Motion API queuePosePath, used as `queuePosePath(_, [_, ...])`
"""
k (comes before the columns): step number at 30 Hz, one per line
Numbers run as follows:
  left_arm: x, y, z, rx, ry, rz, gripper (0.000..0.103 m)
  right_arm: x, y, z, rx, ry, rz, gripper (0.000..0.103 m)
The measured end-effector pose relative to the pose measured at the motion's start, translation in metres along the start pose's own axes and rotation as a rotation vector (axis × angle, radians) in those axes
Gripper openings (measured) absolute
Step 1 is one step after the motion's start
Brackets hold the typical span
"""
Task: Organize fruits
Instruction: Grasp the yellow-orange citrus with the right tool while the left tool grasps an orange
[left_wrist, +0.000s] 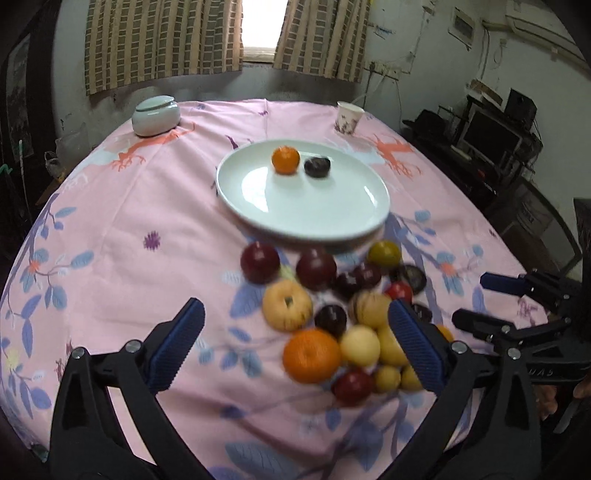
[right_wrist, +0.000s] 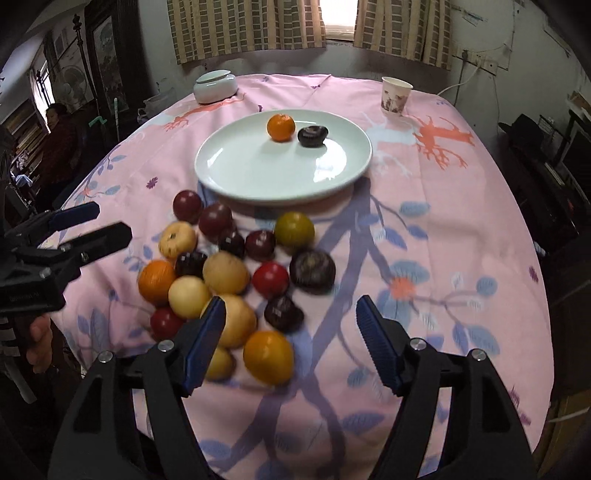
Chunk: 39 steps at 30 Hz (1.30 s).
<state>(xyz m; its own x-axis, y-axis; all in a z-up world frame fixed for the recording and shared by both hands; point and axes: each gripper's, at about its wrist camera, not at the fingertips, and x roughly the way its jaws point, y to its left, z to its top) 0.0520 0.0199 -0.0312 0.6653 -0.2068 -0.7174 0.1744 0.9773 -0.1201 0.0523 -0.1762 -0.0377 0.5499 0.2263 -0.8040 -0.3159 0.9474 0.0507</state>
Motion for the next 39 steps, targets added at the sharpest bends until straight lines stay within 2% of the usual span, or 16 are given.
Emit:
queuePosePath(3, [-0.007, -0.007, -0.028, 0.023, 0.018, 0.027, 0.101, -0.010, 0.007, -0.025, 0.017, -0.009, -0.023, 0.074])
queuePosePath(6, [-0.015, -0.009, -0.038, 0.038, 0.008, 0.058, 0.101, -0.021, 0.015, -0.035, 0.016, -0.031, -0.020, 0.074])
queuePosePath(11, [-0.021, -0.005, -0.041, 0.032, 0.004, 0.070, 0.101, -0.019, 0.020, -0.031, 0.009, -0.032, -0.036, 0.074])
queuePosePath(23, [-0.006, 0.003, -0.037, 0.003, 0.037, 0.059, 0.101, 0.013, 0.015, -0.031, 0.035, 0.018, -0.048, 0.073])
queuePosePath(24, [-0.005, 0.005, -0.037, -0.006, 0.040, 0.056, 0.101, 0.016, 0.013, -0.031, 0.038, 0.015, -0.049, 0.070])
queuePosePath(25, [-0.004, 0.007, -0.037, -0.015, 0.045, 0.053, 0.101, 0.018, 0.011, -0.032, 0.044, 0.016, -0.047, 0.059])
queuePosePath(27, [-0.002, 0.009, -0.036, -0.025, 0.053, 0.051, 0.101, 0.026, 0.005, -0.032, 0.066, 0.042, -0.020, 0.051])
queuePosePath(30, [0.003, 0.009, -0.037, -0.026, 0.065, 0.053, 0.101, 0.040, 0.000, -0.033, 0.096, 0.083, 0.061, 0.051])
queuePosePath(31, [0.004, 0.008, -0.037, -0.023, 0.070, 0.054, 0.101, 0.047, 0.000, -0.033, 0.096, 0.101, 0.062, 0.050])
queuePosePath(33, [0.008, 0.008, -0.038, -0.018, 0.081, 0.058, 0.101, 0.048, 0.002, -0.034, 0.091, 0.073, 0.067, 0.037])
queuePosePath(35, [0.013, 0.009, -0.038, -0.019, 0.091, 0.068, 0.101, 0.040, 0.005, -0.035, 0.089, 0.056, 0.072, 0.037])
queuePosePath(37, [0.017, 0.012, -0.038, -0.025, 0.098, 0.073, 0.101, 0.030, 0.009, -0.035, 0.053, 0.031, 0.020, 0.037])
queuePosePath(39, [0.024, 0.015, -0.038, -0.022, 0.116, 0.095, 0.101, 0.024, 0.006, -0.034, 0.064, 0.019, 0.010, 0.037])
